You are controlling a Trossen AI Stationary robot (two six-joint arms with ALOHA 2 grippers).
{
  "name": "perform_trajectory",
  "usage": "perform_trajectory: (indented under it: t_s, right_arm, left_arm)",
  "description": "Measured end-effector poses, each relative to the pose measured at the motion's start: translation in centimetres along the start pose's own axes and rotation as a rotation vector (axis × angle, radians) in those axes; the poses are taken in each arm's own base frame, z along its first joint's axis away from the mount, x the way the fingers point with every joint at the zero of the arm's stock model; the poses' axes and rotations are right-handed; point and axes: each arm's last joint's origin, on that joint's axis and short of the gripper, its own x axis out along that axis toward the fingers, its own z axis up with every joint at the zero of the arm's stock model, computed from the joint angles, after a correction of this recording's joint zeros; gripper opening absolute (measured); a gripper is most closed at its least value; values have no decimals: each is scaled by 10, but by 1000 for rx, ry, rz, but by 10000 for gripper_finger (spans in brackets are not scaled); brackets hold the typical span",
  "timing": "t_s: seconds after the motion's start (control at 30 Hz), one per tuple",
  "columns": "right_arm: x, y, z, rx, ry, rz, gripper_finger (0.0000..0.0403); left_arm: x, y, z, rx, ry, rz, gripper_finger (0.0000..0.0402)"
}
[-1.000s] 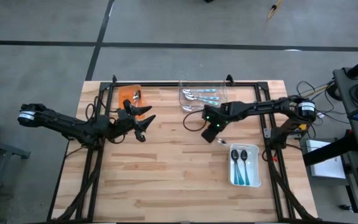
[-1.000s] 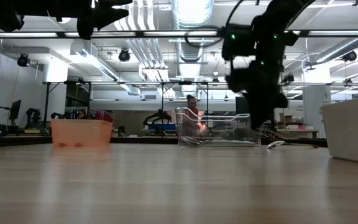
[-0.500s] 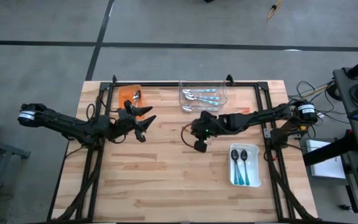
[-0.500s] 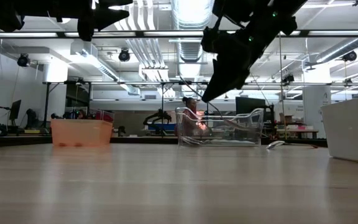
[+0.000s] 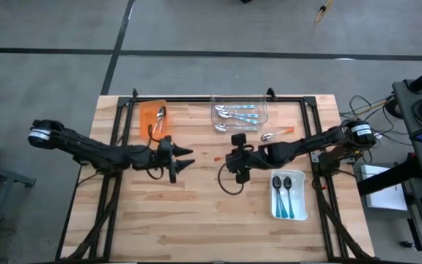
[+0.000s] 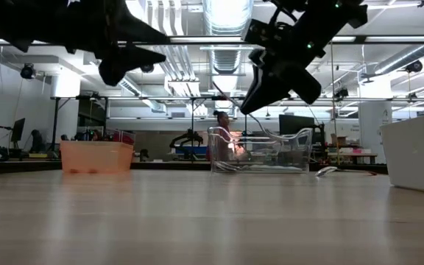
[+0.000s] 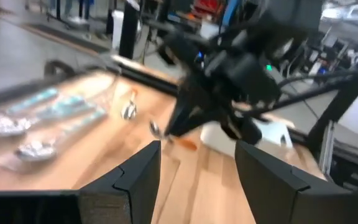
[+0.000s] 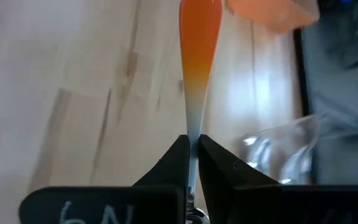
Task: Sort silverware by color (type)
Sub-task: Put the orange spoon into the orange bin
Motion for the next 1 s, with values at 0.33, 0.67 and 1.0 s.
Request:
perform_trajectory:
  t_s: [0.33, 0.67, 1.0]
  right_arm:
    - [-4, 11, 4, -329, 16, -57, 17]
    - [23, 33, 4, -829, 181, -238, 17]
    - [45, 39, 16, -1069, 220, -410, 17]
  left_arm:
    - [20, 1, -29, -40, 72, 20, 188]
    - [34, 3, -49, -70, 81, 27, 188]
    - [40, 9, -61, -86, 64, 150, 188]
